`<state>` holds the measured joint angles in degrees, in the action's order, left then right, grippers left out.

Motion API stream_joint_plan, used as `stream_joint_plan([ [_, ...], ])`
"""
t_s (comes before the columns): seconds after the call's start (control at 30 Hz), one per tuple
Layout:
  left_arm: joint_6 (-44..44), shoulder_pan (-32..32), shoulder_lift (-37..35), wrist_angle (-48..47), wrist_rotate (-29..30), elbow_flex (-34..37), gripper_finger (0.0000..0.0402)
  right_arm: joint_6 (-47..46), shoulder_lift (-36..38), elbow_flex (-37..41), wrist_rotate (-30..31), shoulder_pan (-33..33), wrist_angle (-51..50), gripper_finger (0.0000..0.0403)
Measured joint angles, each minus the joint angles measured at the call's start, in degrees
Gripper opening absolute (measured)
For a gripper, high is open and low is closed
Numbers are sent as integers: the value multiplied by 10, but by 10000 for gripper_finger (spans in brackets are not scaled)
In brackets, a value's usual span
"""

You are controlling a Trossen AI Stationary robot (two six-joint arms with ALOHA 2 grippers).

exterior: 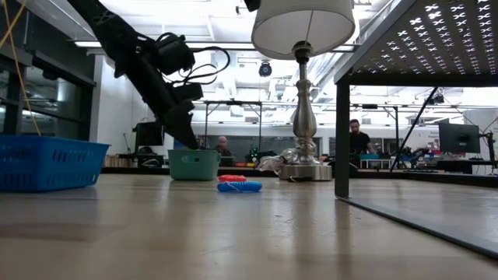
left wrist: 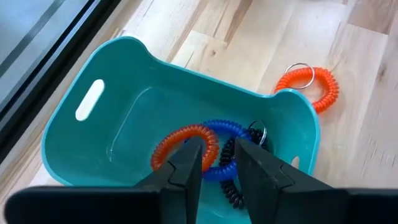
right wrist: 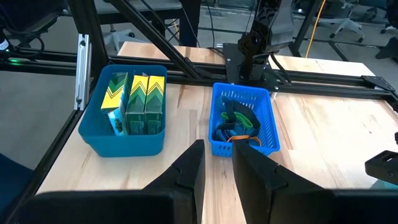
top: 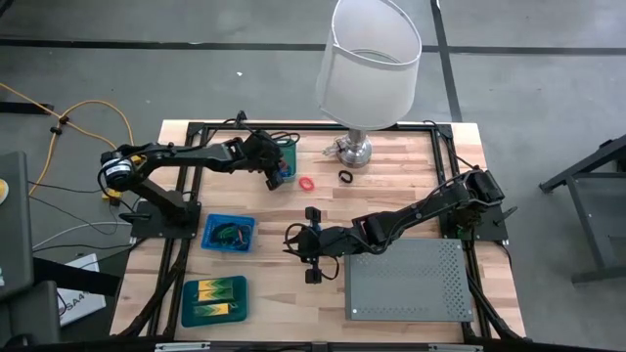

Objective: Pick & Place Office Desk Supplies
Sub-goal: Put the orange spring rubberband into the green bin

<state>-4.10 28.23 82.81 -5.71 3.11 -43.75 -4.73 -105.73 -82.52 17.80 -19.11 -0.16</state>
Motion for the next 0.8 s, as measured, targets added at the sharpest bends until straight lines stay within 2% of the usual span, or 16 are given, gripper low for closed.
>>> stream_joint_plan([
  [0.2, -78, -11, 0, 79, -44, 0, 93, 0, 0, 0, 0, 0, 0, 69],
  [0.43, -136, -64, 0, 124, -99, 0, 93, 0, 0, 0, 0, 0, 0, 69],
  [0.67, -154, -129, 5, 121, -93, 0, 93, 0, 0, 0, 0, 0, 0, 69],
  [0.8, -146, -166, 23, 119, -46, 0, 93, 0, 0, 0, 0, 0, 0, 69],
])
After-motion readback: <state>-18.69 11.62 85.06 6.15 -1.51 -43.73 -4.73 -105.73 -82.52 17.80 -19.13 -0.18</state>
